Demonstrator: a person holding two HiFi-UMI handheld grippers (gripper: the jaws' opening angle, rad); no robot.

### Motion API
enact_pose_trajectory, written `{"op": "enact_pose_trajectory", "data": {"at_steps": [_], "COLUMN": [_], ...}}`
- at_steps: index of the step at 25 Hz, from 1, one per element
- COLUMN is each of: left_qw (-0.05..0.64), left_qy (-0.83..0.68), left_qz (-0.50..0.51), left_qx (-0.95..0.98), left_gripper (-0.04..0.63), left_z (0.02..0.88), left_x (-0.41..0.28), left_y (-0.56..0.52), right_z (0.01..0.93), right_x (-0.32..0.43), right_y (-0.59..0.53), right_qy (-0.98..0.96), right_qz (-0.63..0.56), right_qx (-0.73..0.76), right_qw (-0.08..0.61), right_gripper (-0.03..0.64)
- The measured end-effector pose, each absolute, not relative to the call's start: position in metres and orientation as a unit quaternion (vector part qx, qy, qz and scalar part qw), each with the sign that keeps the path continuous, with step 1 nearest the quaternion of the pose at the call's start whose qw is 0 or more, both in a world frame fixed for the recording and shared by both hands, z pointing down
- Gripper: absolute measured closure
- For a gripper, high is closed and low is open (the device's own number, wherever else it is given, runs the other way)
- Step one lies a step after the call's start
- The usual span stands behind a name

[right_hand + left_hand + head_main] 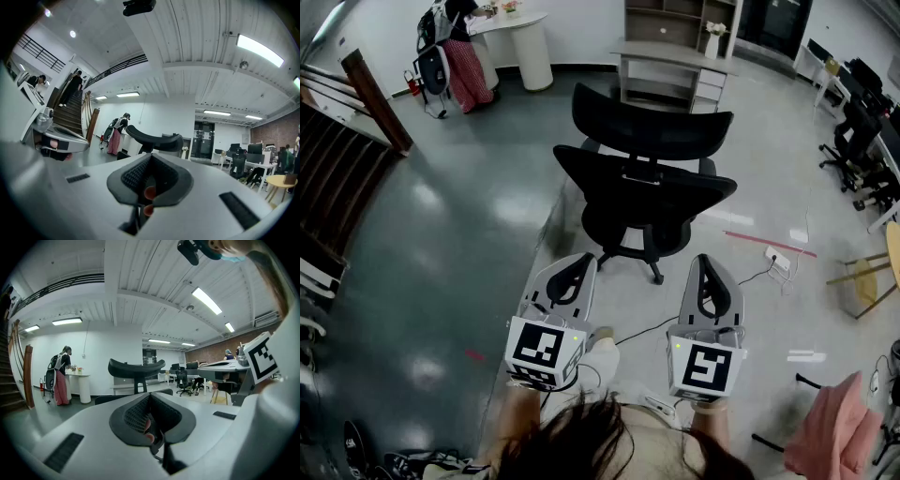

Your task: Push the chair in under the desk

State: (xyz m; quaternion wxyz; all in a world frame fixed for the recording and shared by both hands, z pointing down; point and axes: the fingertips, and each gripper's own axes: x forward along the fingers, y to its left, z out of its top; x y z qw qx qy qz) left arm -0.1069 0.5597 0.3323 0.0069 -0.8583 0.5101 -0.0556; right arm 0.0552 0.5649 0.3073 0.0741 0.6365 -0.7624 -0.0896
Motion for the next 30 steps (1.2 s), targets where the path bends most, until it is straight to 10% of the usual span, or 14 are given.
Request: {"op": "enact_pose_trajectory", "data": {"at_steps": [30], "left_qw": [0.035], "left_qy": [0.479], "left_qz": [-0.110], "left_qx": [-0.870], "left_gripper": [0.581], "left_z": [0.344], "left_x": [-0.132], "left_y": [0.438], "right_z": [0.320], "right_x": [0.033], "right_y": [0.462], "right_qy": [-0.755], "right_qz": [-0.068], "right_qx": [0.640], "right_qw": [0.126], "right_gripper": [0.591]}}
